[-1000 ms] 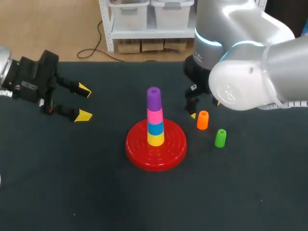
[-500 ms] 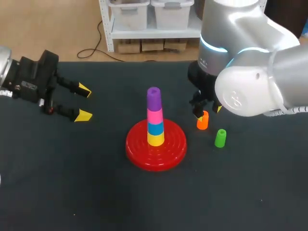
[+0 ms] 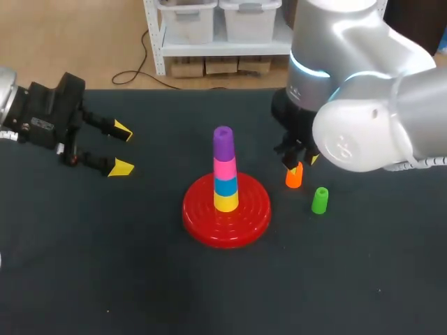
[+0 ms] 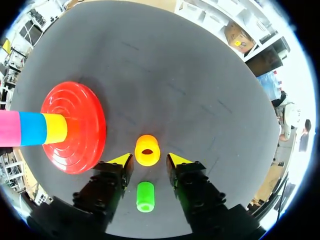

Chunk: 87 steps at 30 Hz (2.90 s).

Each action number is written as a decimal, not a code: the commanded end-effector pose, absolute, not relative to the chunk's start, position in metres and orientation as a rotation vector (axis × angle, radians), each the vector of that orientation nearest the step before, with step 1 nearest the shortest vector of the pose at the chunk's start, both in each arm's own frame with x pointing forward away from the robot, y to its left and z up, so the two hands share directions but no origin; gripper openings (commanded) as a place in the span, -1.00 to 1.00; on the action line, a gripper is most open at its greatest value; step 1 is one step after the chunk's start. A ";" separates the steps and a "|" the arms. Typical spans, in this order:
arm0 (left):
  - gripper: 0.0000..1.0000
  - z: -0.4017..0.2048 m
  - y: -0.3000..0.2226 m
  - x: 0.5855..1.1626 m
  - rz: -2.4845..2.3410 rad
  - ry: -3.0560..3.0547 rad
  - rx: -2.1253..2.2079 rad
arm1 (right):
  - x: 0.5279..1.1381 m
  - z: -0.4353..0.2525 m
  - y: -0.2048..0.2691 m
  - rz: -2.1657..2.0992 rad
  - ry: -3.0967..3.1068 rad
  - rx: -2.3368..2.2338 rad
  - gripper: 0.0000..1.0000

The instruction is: Pick up and stack the cylinders on the red base in this order: pink,purple,orange,green

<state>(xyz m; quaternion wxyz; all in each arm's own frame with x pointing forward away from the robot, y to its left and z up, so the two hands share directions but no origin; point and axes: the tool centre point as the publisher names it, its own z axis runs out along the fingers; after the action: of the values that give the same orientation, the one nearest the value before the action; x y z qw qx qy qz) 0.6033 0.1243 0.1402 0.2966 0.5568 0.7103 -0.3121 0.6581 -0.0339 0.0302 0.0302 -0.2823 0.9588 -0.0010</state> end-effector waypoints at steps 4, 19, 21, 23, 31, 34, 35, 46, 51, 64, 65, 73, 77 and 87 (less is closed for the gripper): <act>1.00 0.139 0.125 0.603 -0.830 1.884 1.479 | 0.659 0.028 -0.030 -0.012 2.954 -0.875 -0.17; 1.00 0.139 0.125 0.603 -0.830 1.884 1.479 | 0.662 0.025 -0.028 -0.014 2.962 -0.869 -0.59; 1.00 0.139 0.125 0.603 -0.830 1.884 1.479 | 0.662 0.024 -0.029 -0.012 2.963 -0.867 -0.81; 1.00 0.139 0.125 0.603 -0.830 1.884 1.479 | 0.662 0.027 -0.029 -0.013 2.969 -0.864 -0.93; 1.00 0.139 0.125 0.603 -0.830 1.884 1.479 | 0.658 0.090 -0.013 0.033 2.936 -0.922 -1.00; 1.00 0.139 0.125 0.603 -0.830 1.884 1.479 | 0.654 0.119 -0.005 0.047 2.886 -0.955 -1.00; 1.00 0.139 0.125 0.603 -0.830 1.884 1.479 | 0.652 0.128 -0.003 0.039 2.870 -0.964 -1.00; 1.00 0.139 0.125 0.603 -0.830 1.884 1.479 | 0.625 0.201 0.009 -0.001 2.818 -1.088 -1.00; 1.00 0.139 0.125 0.603 -0.830 1.884 1.479 | 0.616 0.227 0.020 -0.005 2.757 -1.144 -1.00; 1.00 0.139 0.125 0.603 -0.830 1.884 1.479 | 0.608 0.268 0.063 -0.001 2.644 -1.220 -1.00; 1.00 0.139 0.125 0.603 -0.830 1.884 1.479 | 0.606 0.270 0.068 0.003 2.633 -1.230 -1.00; 1.00 0.139 0.125 0.603 -0.830 1.884 1.479 | 0.601 0.261 0.102 0.006 2.615 -1.307 -1.00; 1.00 0.139 0.125 0.603 -0.830 1.884 1.479 | 0.601 0.253 0.109 0.005 2.621 -1.335 -1.00; 1.00 0.139 0.125 0.603 -0.830 1.884 1.479 | 0.603 0.242 0.109 -0.001 2.650 -1.343 -1.00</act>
<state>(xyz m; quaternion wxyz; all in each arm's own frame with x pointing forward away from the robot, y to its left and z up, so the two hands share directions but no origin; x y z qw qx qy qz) 0.6033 0.1243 0.1402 0.2966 0.5568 0.7103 -0.3121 0.6010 0.1085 0.2425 0.0884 -0.4507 0.8883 -0.0006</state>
